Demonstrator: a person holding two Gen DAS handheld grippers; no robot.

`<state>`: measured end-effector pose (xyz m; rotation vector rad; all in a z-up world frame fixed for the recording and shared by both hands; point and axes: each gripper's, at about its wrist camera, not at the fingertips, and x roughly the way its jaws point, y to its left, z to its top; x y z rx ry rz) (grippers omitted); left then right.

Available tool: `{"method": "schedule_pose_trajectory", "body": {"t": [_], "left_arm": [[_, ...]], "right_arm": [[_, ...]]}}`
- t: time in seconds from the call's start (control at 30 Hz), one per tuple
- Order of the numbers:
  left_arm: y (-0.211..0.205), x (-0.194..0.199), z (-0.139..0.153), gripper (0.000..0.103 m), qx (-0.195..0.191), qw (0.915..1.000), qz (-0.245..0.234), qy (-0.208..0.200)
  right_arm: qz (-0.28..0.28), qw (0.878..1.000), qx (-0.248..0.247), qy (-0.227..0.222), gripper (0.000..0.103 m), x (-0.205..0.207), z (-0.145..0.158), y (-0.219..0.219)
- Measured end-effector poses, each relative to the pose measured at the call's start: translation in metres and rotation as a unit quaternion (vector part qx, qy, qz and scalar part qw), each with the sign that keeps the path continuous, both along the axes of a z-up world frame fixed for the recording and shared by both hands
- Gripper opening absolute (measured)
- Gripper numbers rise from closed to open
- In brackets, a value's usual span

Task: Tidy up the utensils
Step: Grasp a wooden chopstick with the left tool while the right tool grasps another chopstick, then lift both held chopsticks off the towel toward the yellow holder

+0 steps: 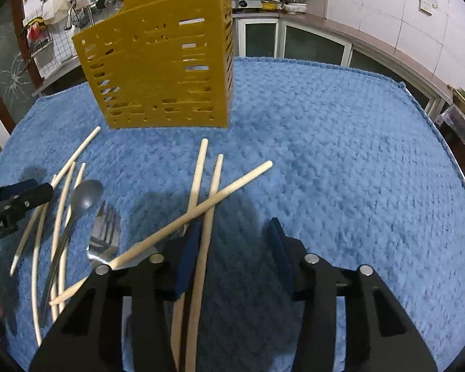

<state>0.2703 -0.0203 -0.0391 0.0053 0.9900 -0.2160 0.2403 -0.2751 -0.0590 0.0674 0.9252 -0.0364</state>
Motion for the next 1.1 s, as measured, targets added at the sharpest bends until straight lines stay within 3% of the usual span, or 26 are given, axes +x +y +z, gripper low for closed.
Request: {"method": "schedule_pose_trajectory", "body": {"t": [0.1,0.33,0.47,0.67,1.1], "left_arm": [[-0.001,0.008,-0.004,0.036,-0.009,0.9999,0.005,0.009],[-0.004,0.031,-0.009,0.031,-0.018,0.9994,0.023,0.019],[-0.006,0.041,-0.01,0.016,-0.008,0.9993,0.028,0.024],[0.003,0.046,-0.011,0.004,-0.012,0.9989,0.03,0.035],[0.015,0.054,-0.012,0.004,-0.035,0.9966,0.045,0.059]], "right_arm": [[-0.001,1.0,0.0,0.001,0.039,0.005,0.0,-0.001],[0.001,1.0,0.002,0.012,0.019,0.025,0.005,-0.003],[0.006,1.0,-0.001,0.013,0.007,0.025,0.007,-0.006],[-0.003,1.0,0.008,0.014,0.002,0.017,0.011,-0.019],[-0.022,0.999,0.035,0.035,0.003,0.02,-0.001,-0.05]]}}
